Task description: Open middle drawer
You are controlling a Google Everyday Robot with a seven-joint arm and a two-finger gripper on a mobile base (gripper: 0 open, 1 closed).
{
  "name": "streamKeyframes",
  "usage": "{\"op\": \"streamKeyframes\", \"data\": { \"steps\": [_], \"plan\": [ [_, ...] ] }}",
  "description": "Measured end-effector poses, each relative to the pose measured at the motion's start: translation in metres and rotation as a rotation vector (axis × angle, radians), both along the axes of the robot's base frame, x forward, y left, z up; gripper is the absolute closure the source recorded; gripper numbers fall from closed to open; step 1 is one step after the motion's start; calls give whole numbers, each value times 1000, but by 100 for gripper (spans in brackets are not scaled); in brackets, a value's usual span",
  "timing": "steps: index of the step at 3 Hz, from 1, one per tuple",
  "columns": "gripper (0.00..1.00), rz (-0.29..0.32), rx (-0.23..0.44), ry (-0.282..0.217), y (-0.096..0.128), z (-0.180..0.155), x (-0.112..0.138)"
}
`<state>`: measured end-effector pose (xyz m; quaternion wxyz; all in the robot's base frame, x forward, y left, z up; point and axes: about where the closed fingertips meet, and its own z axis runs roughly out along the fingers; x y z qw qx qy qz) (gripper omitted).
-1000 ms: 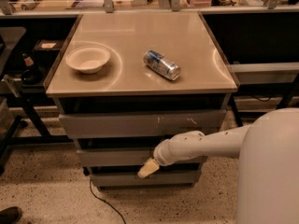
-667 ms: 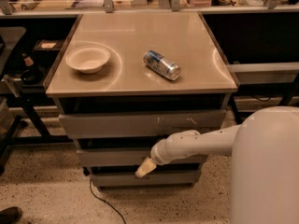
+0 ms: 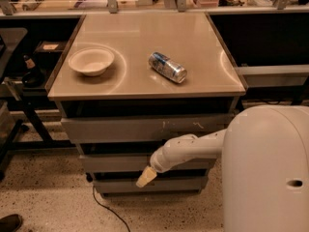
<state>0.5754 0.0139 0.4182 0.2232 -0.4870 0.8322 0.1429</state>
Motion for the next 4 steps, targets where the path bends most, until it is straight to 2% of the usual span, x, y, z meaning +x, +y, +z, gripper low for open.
{"op": "streamKeyframes", "data": {
  "steps": [2, 4],
  "plan": [
    [0, 9, -40, 75, -15, 14, -51],
    [0, -5, -42, 123, -36, 69, -121]
  ]
}}
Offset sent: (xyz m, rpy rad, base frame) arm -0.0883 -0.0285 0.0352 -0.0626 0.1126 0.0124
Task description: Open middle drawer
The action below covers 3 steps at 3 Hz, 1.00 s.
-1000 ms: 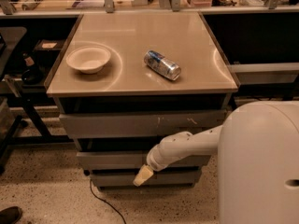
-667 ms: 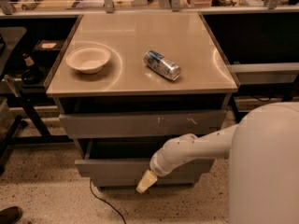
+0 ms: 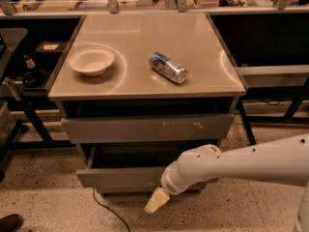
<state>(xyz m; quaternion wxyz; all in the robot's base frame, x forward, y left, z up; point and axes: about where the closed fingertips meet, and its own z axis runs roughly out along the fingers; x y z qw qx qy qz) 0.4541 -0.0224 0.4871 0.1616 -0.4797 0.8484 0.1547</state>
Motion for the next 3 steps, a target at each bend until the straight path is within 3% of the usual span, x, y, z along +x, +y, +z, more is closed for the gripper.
{"op": "streamKeyframes", "data": {
  "steps": [1, 3],
  "plan": [
    [0, 0, 0, 0, 0, 0, 0],
    [0, 21, -10, -53, 10, -13, 27]
  ]
}}
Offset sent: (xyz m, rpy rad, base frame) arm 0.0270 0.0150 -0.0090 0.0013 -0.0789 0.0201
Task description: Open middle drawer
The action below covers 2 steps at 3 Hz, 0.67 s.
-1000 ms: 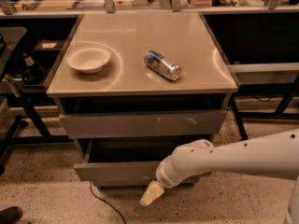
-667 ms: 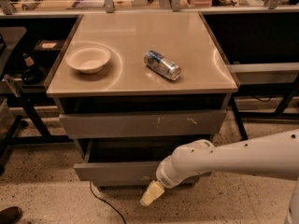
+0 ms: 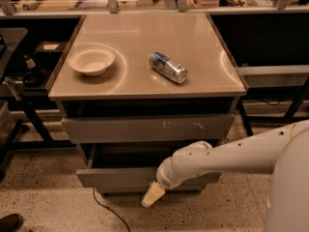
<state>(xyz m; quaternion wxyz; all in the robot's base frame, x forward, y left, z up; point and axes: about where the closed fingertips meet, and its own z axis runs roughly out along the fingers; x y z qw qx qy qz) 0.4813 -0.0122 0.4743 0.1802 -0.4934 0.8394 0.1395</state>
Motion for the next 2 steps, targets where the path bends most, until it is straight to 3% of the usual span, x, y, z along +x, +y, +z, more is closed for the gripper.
{"op": "streamKeyframes", "data": {
  "steps": [2],
  "plan": [
    [0, 27, -36, -1, 0, -40, 38]
  ]
}}
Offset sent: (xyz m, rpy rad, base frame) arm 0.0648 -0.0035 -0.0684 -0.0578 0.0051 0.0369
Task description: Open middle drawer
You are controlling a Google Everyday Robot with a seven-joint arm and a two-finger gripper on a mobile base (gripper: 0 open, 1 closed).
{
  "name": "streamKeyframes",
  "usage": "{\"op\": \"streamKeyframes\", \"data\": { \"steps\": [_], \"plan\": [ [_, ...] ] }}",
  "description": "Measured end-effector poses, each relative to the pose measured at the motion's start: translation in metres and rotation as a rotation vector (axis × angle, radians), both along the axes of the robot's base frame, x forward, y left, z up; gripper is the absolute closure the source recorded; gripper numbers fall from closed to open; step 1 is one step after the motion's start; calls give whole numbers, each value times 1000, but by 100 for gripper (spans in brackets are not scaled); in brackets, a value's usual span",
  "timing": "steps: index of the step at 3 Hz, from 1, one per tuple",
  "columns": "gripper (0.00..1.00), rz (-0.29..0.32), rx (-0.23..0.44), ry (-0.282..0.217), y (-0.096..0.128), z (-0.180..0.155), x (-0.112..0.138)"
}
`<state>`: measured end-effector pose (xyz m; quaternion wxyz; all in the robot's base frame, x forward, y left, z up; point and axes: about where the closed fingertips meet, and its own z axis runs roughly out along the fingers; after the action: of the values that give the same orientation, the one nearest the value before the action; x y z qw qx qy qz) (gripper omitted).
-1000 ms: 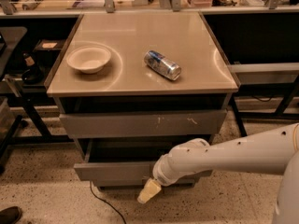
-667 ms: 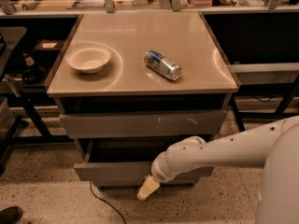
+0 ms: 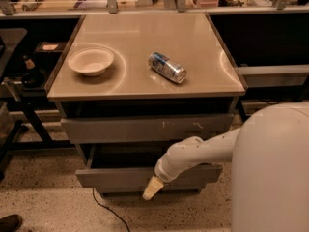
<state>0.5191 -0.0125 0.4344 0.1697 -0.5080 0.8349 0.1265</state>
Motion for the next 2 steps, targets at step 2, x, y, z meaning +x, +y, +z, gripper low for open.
{"op": "streamKeyframes", "data": {
  "steps": [2],
  "plan": [
    [0, 18, -21, 73, -9, -38, 0]
  ]
}}
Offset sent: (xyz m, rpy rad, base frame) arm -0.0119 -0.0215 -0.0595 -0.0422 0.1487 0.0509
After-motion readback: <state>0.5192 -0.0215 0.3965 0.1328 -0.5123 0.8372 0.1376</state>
